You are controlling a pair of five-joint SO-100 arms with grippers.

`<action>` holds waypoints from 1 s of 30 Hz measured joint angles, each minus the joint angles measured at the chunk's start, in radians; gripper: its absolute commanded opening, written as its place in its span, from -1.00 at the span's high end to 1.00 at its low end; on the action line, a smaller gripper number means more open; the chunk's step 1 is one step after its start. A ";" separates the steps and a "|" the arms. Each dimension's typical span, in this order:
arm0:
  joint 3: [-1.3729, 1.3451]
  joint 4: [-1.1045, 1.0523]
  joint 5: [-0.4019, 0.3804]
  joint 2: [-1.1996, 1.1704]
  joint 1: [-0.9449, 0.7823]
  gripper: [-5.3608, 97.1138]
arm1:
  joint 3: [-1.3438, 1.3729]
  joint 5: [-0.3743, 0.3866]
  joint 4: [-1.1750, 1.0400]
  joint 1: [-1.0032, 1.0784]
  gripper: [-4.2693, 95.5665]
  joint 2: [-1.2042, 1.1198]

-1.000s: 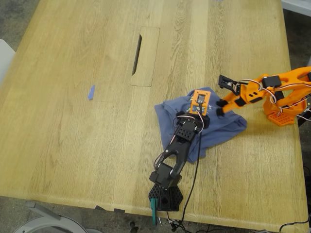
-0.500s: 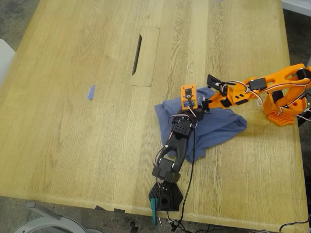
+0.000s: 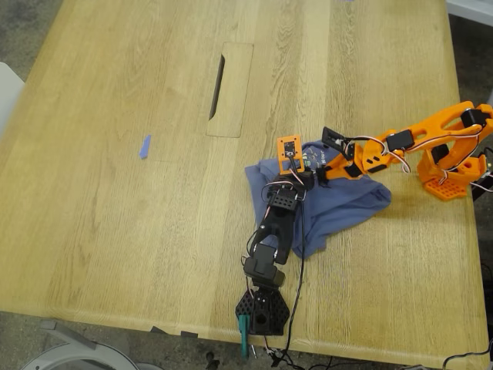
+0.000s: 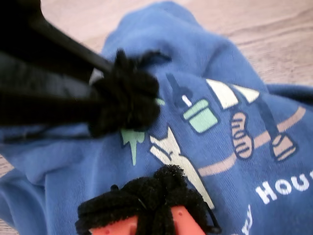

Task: Fold a T-shirt

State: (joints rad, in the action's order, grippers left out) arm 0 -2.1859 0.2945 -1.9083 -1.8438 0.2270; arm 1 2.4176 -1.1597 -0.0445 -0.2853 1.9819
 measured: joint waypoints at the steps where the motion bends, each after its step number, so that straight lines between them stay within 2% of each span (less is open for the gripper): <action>1: -0.005 -0.002 0.005 0.000 -0.011 0.90 | 0.017 0.002 0.008 0.000 0.91 0.000; 12: -0.046 -0.014 0.020 0.025 -0.146 0.89 | 0.345 0.051 0.066 0.009 0.91 0.141; 17: -0.067 -0.015 0.020 0.025 -0.221 0.89 | 0.476 0.081 -0.028 0.009 0.91 0.311; 21: -0.067 -0.014 0.020 0.025 -0.258 0.89 | 0.561 0.130 -0.201 0.009 0.91 0.532; 25: -0.074 -0.012 0.020 0.025 -0.285 0.86 | 0.632 0.170 -0.468 0.009 0.91 0.819; 30: -0.074 0.006 0.015 0.025 -0.310 0.86 | 0.687 0.175 -0.810 0.023 0.91 1.189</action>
State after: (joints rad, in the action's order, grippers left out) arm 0 -2.2596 0.3007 -1.8929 -1.8193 -0.0828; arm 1 3.1048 -0.9848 -0.8544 -0.2623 3.1707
